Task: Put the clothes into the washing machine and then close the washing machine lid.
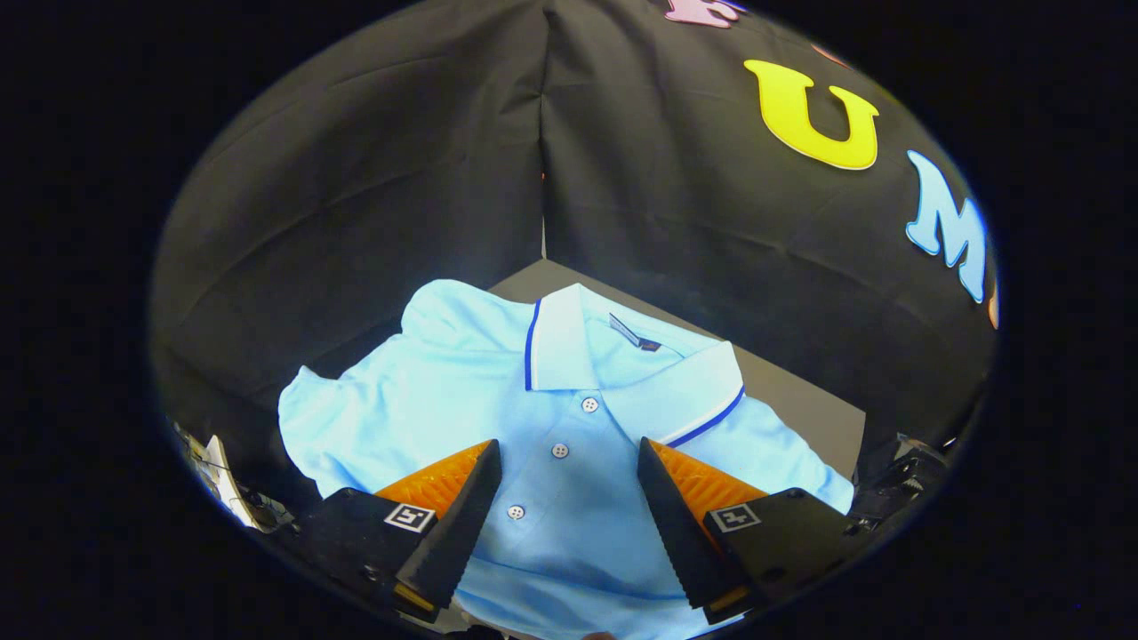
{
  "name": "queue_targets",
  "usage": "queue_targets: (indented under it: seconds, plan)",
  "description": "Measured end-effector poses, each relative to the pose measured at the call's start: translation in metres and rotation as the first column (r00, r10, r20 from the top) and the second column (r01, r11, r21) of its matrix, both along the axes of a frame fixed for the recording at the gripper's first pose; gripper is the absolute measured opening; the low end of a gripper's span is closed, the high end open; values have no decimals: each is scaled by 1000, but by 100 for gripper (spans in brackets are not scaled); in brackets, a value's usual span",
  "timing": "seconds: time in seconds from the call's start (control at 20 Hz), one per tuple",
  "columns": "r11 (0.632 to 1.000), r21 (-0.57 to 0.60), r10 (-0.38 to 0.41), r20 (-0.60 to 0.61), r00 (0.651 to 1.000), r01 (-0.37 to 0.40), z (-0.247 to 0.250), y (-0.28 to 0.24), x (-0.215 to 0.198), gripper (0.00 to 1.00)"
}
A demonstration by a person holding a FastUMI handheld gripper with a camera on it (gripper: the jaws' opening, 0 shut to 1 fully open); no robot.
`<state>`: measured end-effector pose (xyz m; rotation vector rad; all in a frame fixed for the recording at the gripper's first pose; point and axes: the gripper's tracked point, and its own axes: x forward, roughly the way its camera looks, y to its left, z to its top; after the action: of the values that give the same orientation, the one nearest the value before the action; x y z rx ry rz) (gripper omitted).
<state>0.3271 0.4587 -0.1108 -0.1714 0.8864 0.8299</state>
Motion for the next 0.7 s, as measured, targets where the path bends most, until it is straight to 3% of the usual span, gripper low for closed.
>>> queue_targets:
  seconds: [0.3, 0.45, 0.7]
  plan:
    - [1000, -16, 6, -4, 1000, -6, -2, -2, 3, 97]
    - [1000, -12, -3, 0, 1000, 3, -1, -2, 6, 89]
    - [1000, 9, -2, 27, 1000, 2, 2, 0, 2, 12]
